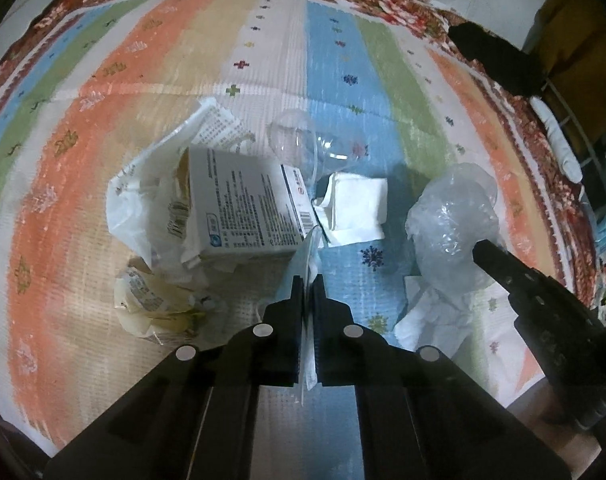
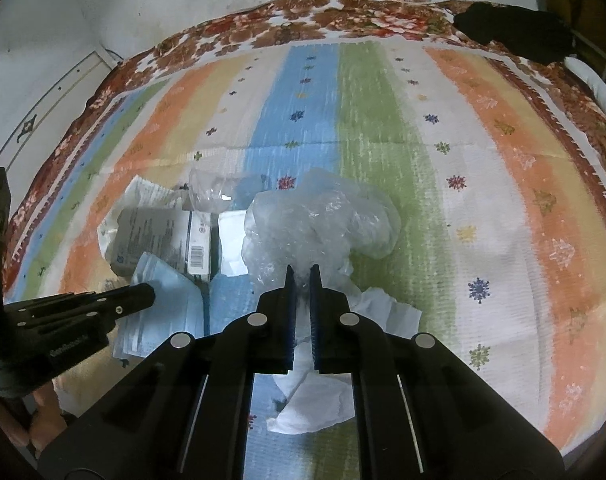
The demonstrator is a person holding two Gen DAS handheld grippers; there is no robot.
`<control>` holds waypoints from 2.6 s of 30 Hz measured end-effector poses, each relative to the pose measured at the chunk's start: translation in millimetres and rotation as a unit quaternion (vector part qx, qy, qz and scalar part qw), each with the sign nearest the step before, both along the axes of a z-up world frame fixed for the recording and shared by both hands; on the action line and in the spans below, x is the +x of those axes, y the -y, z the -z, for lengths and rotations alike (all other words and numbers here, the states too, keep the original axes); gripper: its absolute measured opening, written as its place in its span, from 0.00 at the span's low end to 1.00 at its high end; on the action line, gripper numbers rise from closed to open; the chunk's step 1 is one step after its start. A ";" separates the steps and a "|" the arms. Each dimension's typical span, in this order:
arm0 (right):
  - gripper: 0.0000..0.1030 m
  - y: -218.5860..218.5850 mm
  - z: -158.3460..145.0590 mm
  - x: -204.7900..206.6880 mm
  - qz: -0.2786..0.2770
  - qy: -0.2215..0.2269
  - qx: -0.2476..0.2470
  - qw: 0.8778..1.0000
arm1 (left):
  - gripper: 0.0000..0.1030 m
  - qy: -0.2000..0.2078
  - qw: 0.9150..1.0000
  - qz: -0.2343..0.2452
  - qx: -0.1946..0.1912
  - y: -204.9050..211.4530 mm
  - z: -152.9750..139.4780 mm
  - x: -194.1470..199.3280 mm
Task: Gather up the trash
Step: 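Close the right gripper on the crumpled clear plastic bag, then lift the clear bag with the right gripper toward the black bin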
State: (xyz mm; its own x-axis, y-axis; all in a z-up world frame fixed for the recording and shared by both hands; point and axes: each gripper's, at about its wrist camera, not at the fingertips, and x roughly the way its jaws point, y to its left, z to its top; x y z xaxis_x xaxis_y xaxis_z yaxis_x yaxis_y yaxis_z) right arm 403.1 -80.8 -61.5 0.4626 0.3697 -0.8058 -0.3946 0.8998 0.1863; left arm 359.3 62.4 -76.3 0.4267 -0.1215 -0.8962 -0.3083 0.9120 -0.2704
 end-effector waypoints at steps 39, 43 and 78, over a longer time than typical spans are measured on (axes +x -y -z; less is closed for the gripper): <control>0.04 16.7 -89.6 -138.9 -0.032 0.044 0.026 0.998 | 0.03 0.124 0.992 0.023 -0.012 3.5 -114.9 -111.7; 0.04 26.1 -92.7 -150.7 -0.029 0.050 0.025 0.998 | 0.03 0.133 0.991 0.023 -0.017 8.8 -117.1 -124.9; 0.04 76.3 -73.6 -284.3 -0.049 0.033 0.057 0.997 | 0.03 0.178 0.979 0.086 -0.041 49.1 -112.3 -255.7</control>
